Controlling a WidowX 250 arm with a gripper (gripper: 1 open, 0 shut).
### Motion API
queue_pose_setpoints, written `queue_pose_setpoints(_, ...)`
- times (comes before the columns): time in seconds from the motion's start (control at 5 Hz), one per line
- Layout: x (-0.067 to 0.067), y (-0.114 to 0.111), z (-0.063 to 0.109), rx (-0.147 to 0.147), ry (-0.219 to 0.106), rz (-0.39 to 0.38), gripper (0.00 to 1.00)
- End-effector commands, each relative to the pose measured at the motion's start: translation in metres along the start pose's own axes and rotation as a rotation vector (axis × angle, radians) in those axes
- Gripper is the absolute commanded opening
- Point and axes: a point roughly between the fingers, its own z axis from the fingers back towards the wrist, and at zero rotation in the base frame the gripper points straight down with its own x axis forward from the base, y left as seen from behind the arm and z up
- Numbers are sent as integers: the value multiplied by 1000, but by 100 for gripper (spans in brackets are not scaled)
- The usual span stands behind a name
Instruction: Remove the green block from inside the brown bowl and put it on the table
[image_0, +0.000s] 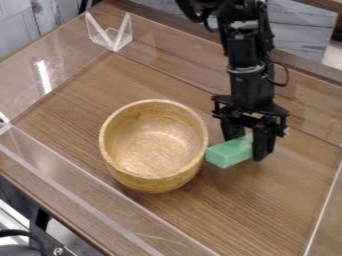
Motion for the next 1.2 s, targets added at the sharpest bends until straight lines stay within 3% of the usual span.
queue_pose_setpoints(0.0,11,0,15,1,-57,-18,0)
queue_pose_setpoints(1.0,18,3,17,-26,-60,-22,0)
